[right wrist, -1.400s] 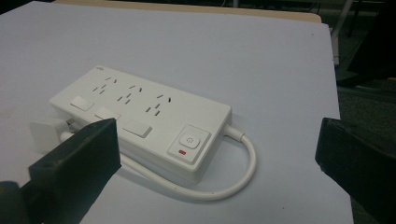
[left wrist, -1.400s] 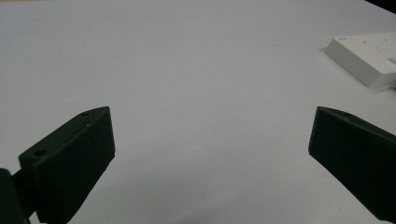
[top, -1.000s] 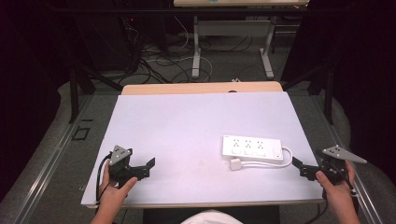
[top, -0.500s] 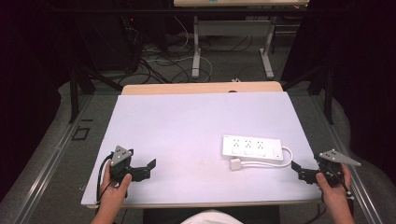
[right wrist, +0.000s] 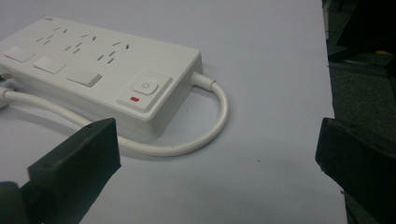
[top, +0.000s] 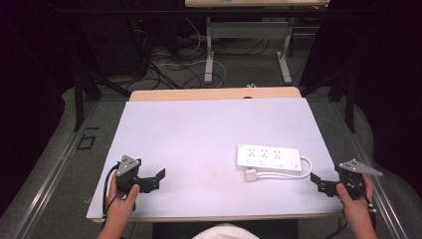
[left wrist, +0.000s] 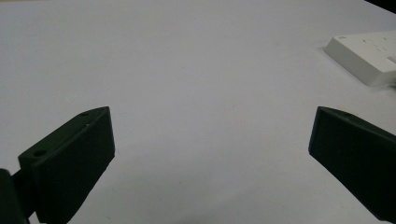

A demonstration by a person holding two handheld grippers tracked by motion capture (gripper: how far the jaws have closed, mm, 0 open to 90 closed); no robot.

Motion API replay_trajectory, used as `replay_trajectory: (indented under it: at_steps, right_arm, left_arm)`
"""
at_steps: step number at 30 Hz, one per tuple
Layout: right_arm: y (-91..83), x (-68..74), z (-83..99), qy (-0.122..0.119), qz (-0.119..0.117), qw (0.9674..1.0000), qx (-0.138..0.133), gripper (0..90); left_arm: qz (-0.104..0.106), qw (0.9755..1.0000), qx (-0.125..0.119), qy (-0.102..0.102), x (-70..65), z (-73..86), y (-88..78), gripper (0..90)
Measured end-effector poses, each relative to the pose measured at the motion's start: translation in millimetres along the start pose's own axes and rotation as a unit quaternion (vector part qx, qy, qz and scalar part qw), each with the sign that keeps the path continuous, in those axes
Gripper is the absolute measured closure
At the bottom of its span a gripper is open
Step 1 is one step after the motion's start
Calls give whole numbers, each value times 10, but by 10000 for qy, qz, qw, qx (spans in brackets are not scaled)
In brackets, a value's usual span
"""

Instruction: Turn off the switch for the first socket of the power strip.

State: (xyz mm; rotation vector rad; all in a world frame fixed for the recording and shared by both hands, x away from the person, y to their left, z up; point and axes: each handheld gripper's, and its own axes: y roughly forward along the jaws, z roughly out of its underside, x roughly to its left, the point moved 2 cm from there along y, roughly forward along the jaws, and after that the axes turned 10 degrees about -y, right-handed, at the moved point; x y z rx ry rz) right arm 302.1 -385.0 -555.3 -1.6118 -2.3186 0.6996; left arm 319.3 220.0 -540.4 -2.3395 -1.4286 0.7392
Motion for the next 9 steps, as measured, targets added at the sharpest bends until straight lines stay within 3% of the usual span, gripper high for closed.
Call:
replay_trajectory:
  at_steps: [1,6,7,9]
  right_arm:
    - [-18,4,-4,18,-67,9999,125,0]
    - [-31,-7,-9,-64,-55,9998,186,0]
    - [-14,-1,-11,-2,-23,10000,34,0]
    - [-48,-11,-15,23,-48,9998,180,0]
  left_arm:
    - [-9,10000,-9,10,2,-1,-2,1]
    - [-28,10000,-21,4,4,-4,0,1]
    - [-27,10000,-21,5,3,-4,0,1]
    - [-27,10000,4,1,3,-5,-1,1]
